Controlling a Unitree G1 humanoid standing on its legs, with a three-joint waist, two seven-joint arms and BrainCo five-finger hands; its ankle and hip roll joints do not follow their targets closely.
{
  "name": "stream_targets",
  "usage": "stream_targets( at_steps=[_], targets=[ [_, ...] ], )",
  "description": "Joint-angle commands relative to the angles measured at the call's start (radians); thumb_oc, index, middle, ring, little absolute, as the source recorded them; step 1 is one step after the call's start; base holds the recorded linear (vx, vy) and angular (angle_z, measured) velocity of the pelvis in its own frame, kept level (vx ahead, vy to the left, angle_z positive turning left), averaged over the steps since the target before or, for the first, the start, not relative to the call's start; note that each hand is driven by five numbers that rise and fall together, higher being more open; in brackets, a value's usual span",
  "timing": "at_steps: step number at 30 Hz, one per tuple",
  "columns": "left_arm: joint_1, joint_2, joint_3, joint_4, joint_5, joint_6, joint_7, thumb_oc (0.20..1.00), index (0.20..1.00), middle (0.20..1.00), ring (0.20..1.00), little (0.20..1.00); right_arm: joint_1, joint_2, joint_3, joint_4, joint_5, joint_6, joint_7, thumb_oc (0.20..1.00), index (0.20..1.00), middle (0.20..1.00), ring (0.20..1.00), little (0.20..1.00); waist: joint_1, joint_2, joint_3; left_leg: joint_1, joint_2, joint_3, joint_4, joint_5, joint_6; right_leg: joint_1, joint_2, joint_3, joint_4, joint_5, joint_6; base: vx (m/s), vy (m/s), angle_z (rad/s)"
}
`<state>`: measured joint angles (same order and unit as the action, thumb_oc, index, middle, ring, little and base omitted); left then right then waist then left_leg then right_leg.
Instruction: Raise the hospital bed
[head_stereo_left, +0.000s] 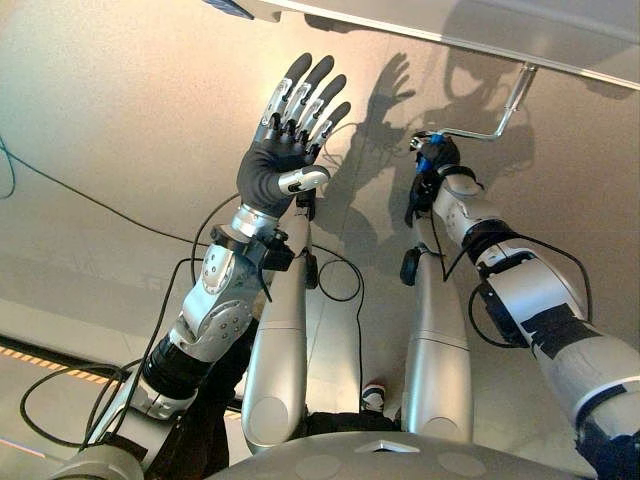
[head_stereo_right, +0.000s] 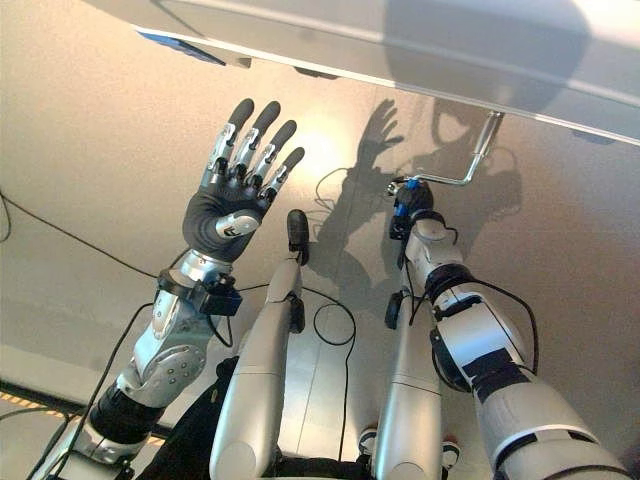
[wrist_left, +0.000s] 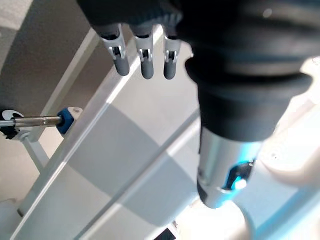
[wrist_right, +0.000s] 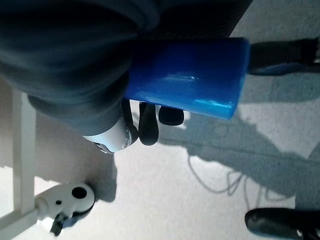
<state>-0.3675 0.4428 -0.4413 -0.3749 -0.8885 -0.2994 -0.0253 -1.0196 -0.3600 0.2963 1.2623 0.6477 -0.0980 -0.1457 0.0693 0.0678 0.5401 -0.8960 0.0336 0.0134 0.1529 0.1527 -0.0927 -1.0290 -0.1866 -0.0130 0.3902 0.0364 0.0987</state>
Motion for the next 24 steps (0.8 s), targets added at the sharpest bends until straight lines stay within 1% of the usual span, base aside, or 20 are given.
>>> stream_targets(
  at_steps=[1, 2, 3, 4, 5, 6, 7, 8, 9, 11, 13, 15, 18, 21, 23, 24],
  targets=[
    [0.016, 0.001, 0.011, -0.15, 0.005, -0.037, -0.033, 1.0, 1.0, 1.0, 1.0, 1.0, 0.084, -0.088, -0.052, 0.041, 0.049, 0.016, -0.018, 0.2, 0.2, 0.2, 0.2, 0.2, -0.039, 0.08, -0.02, -0.01, -0.045, 0.029, 0.141, -0.138, 0.04, 0.051, 0.029, 0.009, -0.069, 0.017, 0.046, 0.0, 0.0, 0.0],
    [0.015, 0.001, 0.01, -0.15, 0.005, -0.037, -0.033, 1.0, 1.0, 1.0, 1.0, 1.0, 0.085, -0.089, -0.053, 0.041, 0.049, 0.016, -0.017, 0.2, 0.2, 0.2, 0.2, 0.2, -0.037, 0.08, -0.02, -0.009, -0.045, 0.03, 0.14, -0.138, 0.04, 0.051, 0.03, 0.009, -0.069, 0.017, 0.046, 0.0, 0.0, 0.0],
    [0.019, -0.001, 0.021, -0.148, 0.006, -0.036, -0.032, 1.0, 1.0, 1.0, 1.0, 1.0, 0.115, -0.107, -0.115, 0.068, 0.105, 0.007, -0.029, 0.2, 0.2, 0.2, 0.2, 0.2, -0.04, 0.081, -0.02, -0.007, -0.041, 0.033, 0.137, -0.139, 0.041, 0.047, 0.035, 0.01, -0.066, 0.014, 0.047, 0.0, 0.0, 0.0],
    [0.019, -0.001, 0.02, -0.149, 0.006, -0.036, -0.032, 1.0, 1.0, 1.0, 1.0, 1.0, 0.116, -0.108, -0.115, 0.068, 0.105, 0.006, -0.028, 0.2, 0.2, 0.2, 0.2, 0.2, -0.038, 0.08, -0.02, -0.006, -0.041, 0.034, 0.138, -0.14, 0.041, 0.047, 0.036, 0.01, -0.065, 0.014, 0.047, 0.0, -0.021, -0.05],
    [0.029, -0.002, 0.027, -0.148, 0.008, -0.034, -0.032, 1.0, 1.0, 1.0, 1.0, 1.0, 0.156, -0.129, -0.174, 0.073, 0.166, -0.012, -0.045, 0.2, 0.2, 0.2, 0.2, 0.2, -0.046, 0.076, -0.02, -0.01, -0.038, 0.037, 0.142, -0.142, 0.042, 0.04, 0.042, 0.012, -0.061, 0.011, 0.047, 0.0, -0.024, -0.04],
    [0.029, -0.002, 0.026, -0.148, 0.007, -0.034, -0.032, 1.0, 1.0, 1.0, 1.0, 1.0, 0.157, -0.129, -0.175, 0.072, 0.167, -0.012, -0.045, 0.2, 0.2, 0.2, 0.2, 0.2, -0.045, 0.076, -0.02, -0.009, -0.038, 0.037, 0.142, -0.143, 0.042, 0.04, 0.042, 0.012, -0.061, 0.011, 0.047, 0.0, -0.043, -0.03],
    [0.03, 0.0, 0.03, -0.147, 0.007, -0.033, -0.034, 1.0, 1.0, 1.0, 1.0, 1.0, 0.183, -0.141, -0.195, 0.073, 0.182, -0.018, -0.048, 0.2, 0.2, 0.2, 0.2, 0.2, -0.05, 0.075, -0.02, -0.008, -0.037, 0.038, 0.145, -0.144, 0.043, 0.039, 0.042, 0.012, -0.054, 0.008, 0.046, -0.01, -0.042, -0.02],
    [0.033, 0.004, 0.036, -0.144, 0.005, -0.033, -0.036, 1.0, 1.0, 1.0, 1.0, 1.0, 0.226, -0.159, -0.227, 0.069, 0.207, -0.027, -0.05, 0.2, 0.2, 0.2, 0.2, 0.2, -0.064, 0.072, -0.02, -0.001, -0.033, 0.041, 0.142, -0.145, 0.042, 0.04, 0.042, 0.013, -0.053, 0.006, 0.046, -0.01, -0.042, -0.01],
    [0.033, 0.004, 0.034, -0.144, 0.005, -0.033, -0.036, 1.0, 1.0, 1.0, 1.0, 1.0, 0.227, -0.159, -0.228, 0.069, 0.207, -0.027, -0.049, 0.2, 0.2, 0.2, 0.2, 0.2, -0.063, 0.072, -0.02, 0.0, -0.033, 0.041, 0.142, -0.145, 0.042, 0.041, 0.041, 0.013, -0.053, 0.005, 0.046, -0.01, -0.047, 0.0],
    [0.041, 0.013, 0.053, -0.146, -0.003, -0.039, -0.041, 1.0, 1.0, 1.0, 1.0, 1.0, 0.298, -0.211, -0.286, 0.076, 0.234, -0.037, -0.056, 0.2, 0.2, 0.2, 0.2, 0.2, -0.082, 0.066, -0.02, 0.017, -0.031, 0.042, 0.131, -0.145, 0.039, 0.051, 0.044, 0.016, -0.057, 0.003, 0.048, -0.01, -0.035, 0.02],
    [0.042, 0.018, 0.055, -0.148, -0.004, -0.039, -0.042, 1.0, 1.0, 1.0, 1.0, 1.0, 0.322, -0.224, -0.296, 0.08, 0.234, -0.039, -0.052, 0.2, 0.2, 0.2, 0.2, 0.2, -0.085, 0.064, -0.02, 0.022, -0.03, 0.043, 0.13, -0.145, 0.039, 0.054, 0.044, 0.017, -0.057, 0.003, 0.048, 0.0, 0.0, 0.0],
    [0.039, 0.033, 0.072, -0.152, -0.009, -0.046, -0.044, 1.0, 1.0, 1.0, 1.0, 1.0, 0.376, -0.279, -0.34, 0.093, 0.235, -0.042, -0.058, 0.2, 0.2, 0.2, 0.2, 0.2, -0.099, 0.059, -0.02, 0.037, -0.029, 0.047, 0.122, -0.145, 0.036, 0.063, 0.044, 0.019, -0.059, 0.001, 0.049, 0.0, 0.0, 0.0],
    [0.046, 0.046, 0.089, -0.153, -0.011, -0.054, -0.045, 1.0, 1.0, 1.0, 1.0, 1.0, 0.414, -0.335, -0.373, 0.09, 0.227, -0.051, -0.066, 0.2, 0.2, 0.2, 0.2, 0.2, -0.108, 0.054, -0.02, 0.05, -0.028, 0.048, 0.112, -0.143, 0.034, 0.074, 0.046, 0.022, -0.067, 0.003, 0.05, 0.0, 0.0, 0.0],
    [0.057, 0.055, 0.11, -0.153, -0.01, -0.057, -0.049, 1.0, 1.0, 1.0, 1.0, 1.0, 0.438, -0.373, -0.397, 0.049, 0.233, -0.075, -0.065, 0.2, 0.2, 0.2, 0.2, 0.2, -0.117, 0.047, -0.02, 0.059, -0.025, 0.049, 0.109, -0.143, 0.032, 0.08, 0.05, 0.023, -0.07, 0.006, 0.051, 0.0, 0.0, 0.0],
    [0.064, 0.061, 0.13, -0.156, -0.007, -0.061, -0.052, 1.0, 1.0, 1.0, 1.0, 1.0, 0.456, -0.386, -0.41, -0.029, 0.257, -0.111, -0.057, 0.2, 0.2, 0.2, 0.2, 0.2, -0.127, 0.036, -0.02, 0.067, -0.024, 0.051, 0.108, -0.144, 0.031, 0.087, 0.053, 0.025, -0.075, 0.007, 0.052, 0.0, 0.0, 0.0],
    [0.065, 0.061, 0.13, -0.156, -0.007, -0.06, -0.052, 1.0, 1.0, 1.0, 1.0, 1.0, 0.459, -0.385, -0.411, -0.032, 0.257, -0.112, -0.058, 0.2, 0.2, 0.2, 0.2, 0.2, -0.126, 0.035, -0.02, 0.068, -0.024, 0.051, 0.107, -0.144, 0.031, 0.088, 0.053, 0.025, -0.075, 0.007, 0.052, 0.0, -0.012, -0.04]
  ],
)
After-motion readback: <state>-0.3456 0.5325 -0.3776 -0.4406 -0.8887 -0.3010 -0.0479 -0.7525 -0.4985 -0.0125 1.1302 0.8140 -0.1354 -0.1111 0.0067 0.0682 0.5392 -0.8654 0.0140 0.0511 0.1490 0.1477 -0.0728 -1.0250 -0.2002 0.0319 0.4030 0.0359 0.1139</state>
